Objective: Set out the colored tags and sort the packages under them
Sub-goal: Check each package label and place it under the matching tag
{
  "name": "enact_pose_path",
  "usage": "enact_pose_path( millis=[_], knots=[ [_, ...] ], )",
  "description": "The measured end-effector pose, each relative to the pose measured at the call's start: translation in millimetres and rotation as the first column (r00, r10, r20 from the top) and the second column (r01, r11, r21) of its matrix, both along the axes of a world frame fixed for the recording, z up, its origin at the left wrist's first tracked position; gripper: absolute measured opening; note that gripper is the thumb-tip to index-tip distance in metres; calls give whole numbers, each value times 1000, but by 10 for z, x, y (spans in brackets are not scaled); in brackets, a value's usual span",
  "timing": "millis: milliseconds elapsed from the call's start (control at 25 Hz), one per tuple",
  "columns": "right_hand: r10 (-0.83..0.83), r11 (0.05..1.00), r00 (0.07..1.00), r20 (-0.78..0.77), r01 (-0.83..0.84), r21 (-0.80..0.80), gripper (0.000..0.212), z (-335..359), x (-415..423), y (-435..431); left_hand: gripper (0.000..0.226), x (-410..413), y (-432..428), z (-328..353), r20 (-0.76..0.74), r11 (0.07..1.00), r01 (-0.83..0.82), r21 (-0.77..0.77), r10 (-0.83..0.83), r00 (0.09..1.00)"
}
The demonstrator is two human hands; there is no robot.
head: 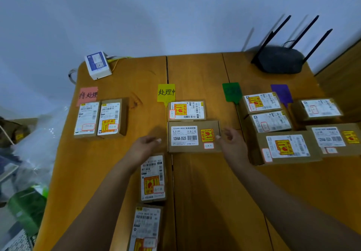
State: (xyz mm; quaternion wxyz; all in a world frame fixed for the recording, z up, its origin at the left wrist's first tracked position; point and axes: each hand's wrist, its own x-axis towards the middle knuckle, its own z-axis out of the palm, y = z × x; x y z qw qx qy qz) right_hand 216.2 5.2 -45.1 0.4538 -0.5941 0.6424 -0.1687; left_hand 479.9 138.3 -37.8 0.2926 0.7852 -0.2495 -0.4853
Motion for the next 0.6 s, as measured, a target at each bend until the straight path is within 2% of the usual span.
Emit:
enact_pose_path(
  millis=[120,320,360,480,560,600],
  knots=[
    [41,998,992,122,-33,-62,31,95,82,323,50,112,266,11,49,989,-144,-37,146,988],
    [173,980,968,183,-187,63,21,72,366,887,56,175,736,12,46,982,-187,41,185,982],
    [200,967,965,172,-223,124,24,31,427,999,53,178,809,2,38,982,-174,68,171,984],
    [262,892,959,107,-283,353,48,-62,612,1309,16,131,994,-40,-26,979,-146,144,151,988],
    [255,826,957,137,-290,483,57,-94,733,1505,27,37,1072,-64,-97,976,-120,179,139,986],
    [246,804,955,169,-298,515,57,-107,776,1592,25,-13,1098,-54,-116,976,-116,183,139,984]
  ],
)
